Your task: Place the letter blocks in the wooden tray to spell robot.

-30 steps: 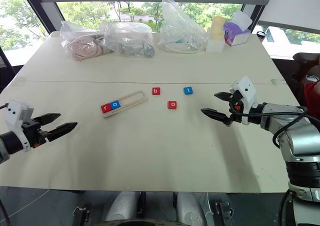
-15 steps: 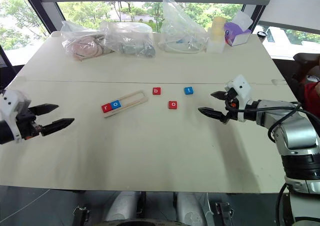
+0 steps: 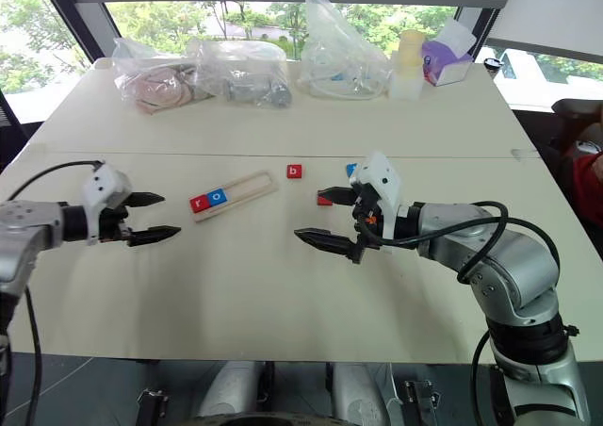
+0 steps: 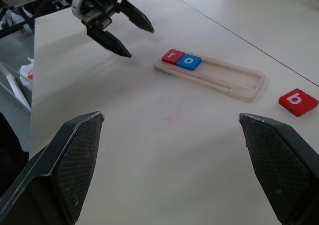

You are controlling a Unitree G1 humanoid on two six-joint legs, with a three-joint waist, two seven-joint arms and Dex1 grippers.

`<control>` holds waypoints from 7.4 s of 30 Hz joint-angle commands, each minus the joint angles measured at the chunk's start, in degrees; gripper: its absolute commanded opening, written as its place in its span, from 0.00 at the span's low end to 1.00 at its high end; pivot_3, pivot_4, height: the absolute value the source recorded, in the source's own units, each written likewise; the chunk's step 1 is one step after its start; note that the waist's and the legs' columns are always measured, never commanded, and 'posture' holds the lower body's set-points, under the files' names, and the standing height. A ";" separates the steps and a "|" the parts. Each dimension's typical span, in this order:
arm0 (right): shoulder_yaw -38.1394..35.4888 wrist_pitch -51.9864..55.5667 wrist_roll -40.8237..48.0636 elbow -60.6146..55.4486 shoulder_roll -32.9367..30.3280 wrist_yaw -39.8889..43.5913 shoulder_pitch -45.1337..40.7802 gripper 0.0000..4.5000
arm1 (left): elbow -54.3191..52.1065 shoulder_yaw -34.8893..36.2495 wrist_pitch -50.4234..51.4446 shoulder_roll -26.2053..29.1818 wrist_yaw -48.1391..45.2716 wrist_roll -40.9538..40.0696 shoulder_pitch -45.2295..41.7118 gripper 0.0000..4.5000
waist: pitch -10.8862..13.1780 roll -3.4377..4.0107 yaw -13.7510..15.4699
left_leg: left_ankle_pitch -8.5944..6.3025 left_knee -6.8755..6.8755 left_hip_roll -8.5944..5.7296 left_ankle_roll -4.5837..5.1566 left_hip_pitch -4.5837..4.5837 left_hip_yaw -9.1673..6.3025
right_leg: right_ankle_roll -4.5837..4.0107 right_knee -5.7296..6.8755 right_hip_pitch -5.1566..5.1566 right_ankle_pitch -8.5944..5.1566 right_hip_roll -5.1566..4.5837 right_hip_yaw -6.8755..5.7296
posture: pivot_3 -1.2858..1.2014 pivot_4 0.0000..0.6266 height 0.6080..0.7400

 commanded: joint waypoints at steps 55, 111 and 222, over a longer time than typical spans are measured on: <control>-4.21 -11.24 -8.21 3.24 0.02 -8.25 11.37 1.00 | 36.02 -12.31 -37.33 -13.82 -19.35 17.32 -22.42 0.69 | -0.32 0.21 0.12 | 0.01 0.20 -0.11 0.04 0.07 -0.13 | 0.14 0.11 0.23 0.04 0.09 -0.06 | 0.52 0.24 0.96; 3.03 -23.25 -33.25 79.49 43.76 -39.17 -38.43 1.00 | -34.33 26.78 37.85 -6.68 16.78 -27.07 7.00 0.99 | -0.21 0.06 -3.16 | 0.20 -0.10 -0.01 0.14 0.01 -0.09 | -0.01 0.29 -0.20 0.22 -0.11 0.10 | 0.52 0.24 0.96; 10.52 -49.37 -33.72 41.45 -5.83 32.09 3.27 0.42 | -35.09 3.88 20.64 10.93 -9.67 -17.19 8.64 1.00 | 0.07 -0.02 -1.63 | 0.05 0.02 0.00 0.44 0.42 0.50 | 0.19 0.08 0.22 0.02 0.04 0.46 | 0.52 0.24 0.96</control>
